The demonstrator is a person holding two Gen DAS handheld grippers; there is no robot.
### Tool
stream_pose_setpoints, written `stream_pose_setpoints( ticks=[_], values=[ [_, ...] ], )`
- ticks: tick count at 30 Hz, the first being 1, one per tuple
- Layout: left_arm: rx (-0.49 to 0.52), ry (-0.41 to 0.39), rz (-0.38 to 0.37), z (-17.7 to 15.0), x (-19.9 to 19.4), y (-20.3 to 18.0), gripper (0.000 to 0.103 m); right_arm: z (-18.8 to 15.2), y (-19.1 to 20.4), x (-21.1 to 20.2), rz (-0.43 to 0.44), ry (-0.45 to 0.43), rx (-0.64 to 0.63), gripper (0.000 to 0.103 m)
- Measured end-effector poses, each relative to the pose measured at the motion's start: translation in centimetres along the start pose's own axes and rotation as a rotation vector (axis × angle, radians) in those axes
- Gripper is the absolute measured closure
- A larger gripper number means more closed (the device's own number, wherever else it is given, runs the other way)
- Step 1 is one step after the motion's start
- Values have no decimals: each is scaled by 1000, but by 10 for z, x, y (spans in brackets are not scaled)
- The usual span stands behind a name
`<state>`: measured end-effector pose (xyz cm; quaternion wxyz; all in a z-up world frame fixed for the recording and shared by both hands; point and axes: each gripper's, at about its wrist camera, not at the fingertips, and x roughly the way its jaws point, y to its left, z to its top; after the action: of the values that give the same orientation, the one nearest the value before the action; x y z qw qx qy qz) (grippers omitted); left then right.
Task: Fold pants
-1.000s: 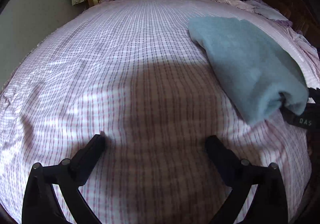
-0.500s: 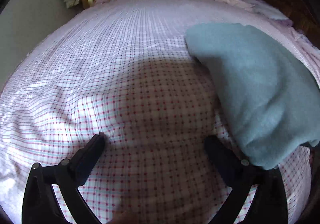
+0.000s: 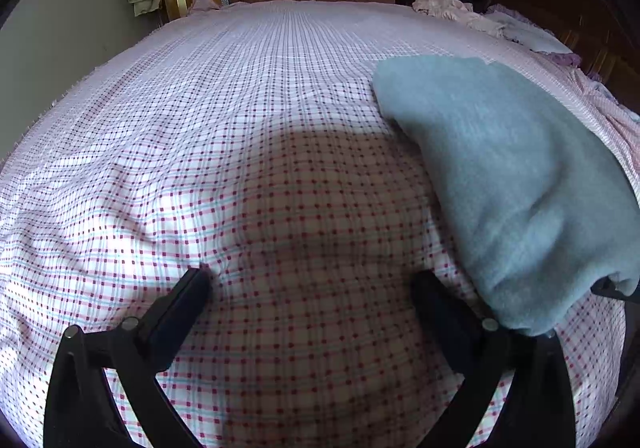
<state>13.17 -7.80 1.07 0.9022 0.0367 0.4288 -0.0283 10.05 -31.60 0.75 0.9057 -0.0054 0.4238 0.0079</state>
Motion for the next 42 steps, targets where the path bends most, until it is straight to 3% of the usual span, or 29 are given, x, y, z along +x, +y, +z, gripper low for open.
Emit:
stream_pose_setpoints(
  ticks=[42],
  values=[
    [8,-6,17,-2,-4,-5,0,0,1,0,0,0,1,4]
  ],
)
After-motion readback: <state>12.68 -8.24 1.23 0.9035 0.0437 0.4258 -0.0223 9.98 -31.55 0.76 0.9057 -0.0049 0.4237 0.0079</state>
